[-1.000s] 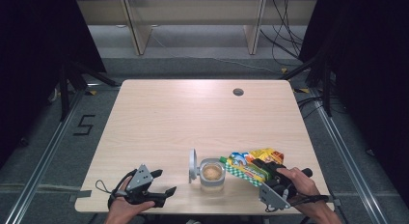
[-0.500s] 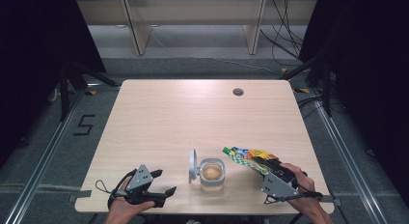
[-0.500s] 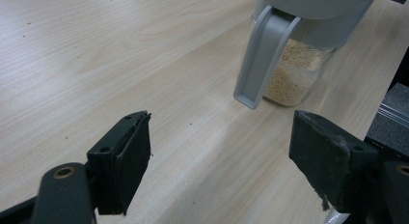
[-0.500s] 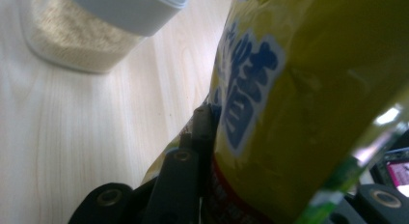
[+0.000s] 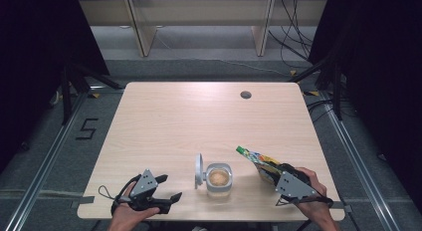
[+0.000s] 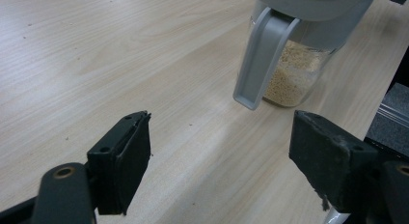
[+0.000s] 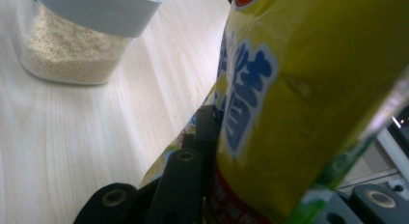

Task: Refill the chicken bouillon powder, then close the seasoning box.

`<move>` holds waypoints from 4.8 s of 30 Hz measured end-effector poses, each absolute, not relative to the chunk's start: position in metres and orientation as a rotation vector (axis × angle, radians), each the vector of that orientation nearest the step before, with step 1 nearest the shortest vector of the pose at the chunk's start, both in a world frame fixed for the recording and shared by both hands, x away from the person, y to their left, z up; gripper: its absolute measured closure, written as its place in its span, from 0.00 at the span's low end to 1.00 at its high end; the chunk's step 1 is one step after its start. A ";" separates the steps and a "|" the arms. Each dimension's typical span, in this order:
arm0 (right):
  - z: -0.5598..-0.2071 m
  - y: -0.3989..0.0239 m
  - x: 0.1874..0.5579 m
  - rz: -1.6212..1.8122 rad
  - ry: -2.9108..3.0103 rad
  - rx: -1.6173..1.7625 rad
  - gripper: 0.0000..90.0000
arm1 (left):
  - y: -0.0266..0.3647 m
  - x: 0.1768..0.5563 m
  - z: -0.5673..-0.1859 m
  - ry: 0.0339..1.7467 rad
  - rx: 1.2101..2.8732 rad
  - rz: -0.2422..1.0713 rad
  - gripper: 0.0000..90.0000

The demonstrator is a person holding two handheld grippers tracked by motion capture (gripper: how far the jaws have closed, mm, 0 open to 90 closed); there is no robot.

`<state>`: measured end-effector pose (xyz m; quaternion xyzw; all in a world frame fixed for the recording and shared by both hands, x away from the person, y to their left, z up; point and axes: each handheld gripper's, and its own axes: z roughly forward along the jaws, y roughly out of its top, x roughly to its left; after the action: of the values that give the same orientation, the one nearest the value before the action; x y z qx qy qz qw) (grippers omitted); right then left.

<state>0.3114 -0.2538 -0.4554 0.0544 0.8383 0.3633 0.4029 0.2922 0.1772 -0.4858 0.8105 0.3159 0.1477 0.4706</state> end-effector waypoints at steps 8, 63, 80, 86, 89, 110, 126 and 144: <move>-0.457 -0.263 0.313 1.018 2.102 0.289 0.91 | 0.176 0.291 -0.486 0.783 1.969 0.356 0.24; -0.465 -0.295 0.271 1.161 2.035 0.891 0.35 | 0.175 0.291 -0.485 0.798 1.965 0.348 0.24; -0.473 -0.300 0.249 1.121 2.101 1.089 0.27 | 0.177 0.291 -0.483 0.779 1.970 0.363 0.24; -0.477 -0.304 0.248 1.103 2.105 1.067 0.20 | 0.176 0.291 -0.482 0.766 1.972 0.365 0.24; -0.478 -0.303 0.246 1.112 2.127 1.082 0.20 | 0.175 0.289 -0.481 0.793 1.957 0.351 0.24; -0.479 -0.303 0.246 1.058 2.135 1.049 0.21 | 0.173 0.287 -0.468 0.785 1.948 0.370 0.31; -0.478 -0.302 0.246 1.062 2.127 1.041 0.21 | 0.159 0.291 -0.446 0.633 1.980 0.439 0.88; -0.478 -0.301 0.245 1.054 2.137 1.043 0.22 | 0.126 0.297 -0.428 0.576 1.978 0.408 0.99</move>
<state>0.2453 -0.3008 -0.4784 0.3864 0.7919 0.3905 0.2668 0.2971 0.1259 -0.4284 0.8171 0.2380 0.1686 0.4972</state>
